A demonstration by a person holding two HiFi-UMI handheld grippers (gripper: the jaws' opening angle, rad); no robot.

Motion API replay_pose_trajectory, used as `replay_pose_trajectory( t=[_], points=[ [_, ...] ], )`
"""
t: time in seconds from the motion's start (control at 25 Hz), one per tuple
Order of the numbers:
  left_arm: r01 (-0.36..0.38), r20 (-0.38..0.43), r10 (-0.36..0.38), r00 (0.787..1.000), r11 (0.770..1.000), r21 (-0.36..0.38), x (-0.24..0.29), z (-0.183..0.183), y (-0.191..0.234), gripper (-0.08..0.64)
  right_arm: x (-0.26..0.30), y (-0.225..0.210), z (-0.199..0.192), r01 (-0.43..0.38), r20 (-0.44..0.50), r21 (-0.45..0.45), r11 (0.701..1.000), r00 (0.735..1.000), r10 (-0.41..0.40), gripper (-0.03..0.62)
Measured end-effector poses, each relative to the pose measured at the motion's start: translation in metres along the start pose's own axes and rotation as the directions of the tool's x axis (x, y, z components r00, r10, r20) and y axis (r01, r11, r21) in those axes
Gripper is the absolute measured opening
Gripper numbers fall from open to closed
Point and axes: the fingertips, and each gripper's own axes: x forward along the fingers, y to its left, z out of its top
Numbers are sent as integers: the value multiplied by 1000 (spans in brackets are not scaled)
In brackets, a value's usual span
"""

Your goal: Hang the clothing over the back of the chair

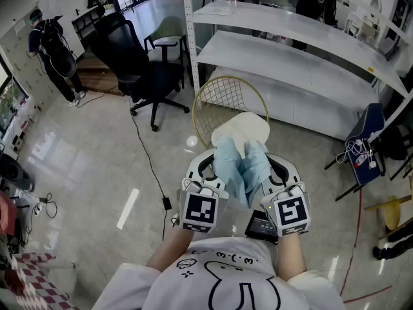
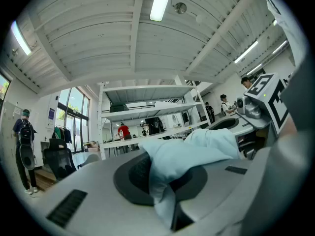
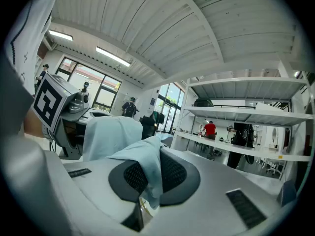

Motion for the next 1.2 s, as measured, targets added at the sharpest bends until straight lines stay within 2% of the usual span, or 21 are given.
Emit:
replay_pose_trajectory(
  t=[0.36,0.68,0.92,1.2],
  points=[
    [5,7,-5,1000,1000,-9,-2,-4,41,49,31,16,11,6,-21,-10,1000,1000,-6,35],
    [6,-2,-6,1000,1000,-22,16,-19,104,49,92,19,15,18,-29,-2,1000,999,-18,35],
    [46,-13,-46,999,999,-18,41,-30,148,48,145,32,17,8,-56,-2,1000,998,-8,35],
    [96,-18,-97,995,994,-61,59,-48,199,49,197,44,17,53,-90,18,998,995,-51,35]
  ],
)
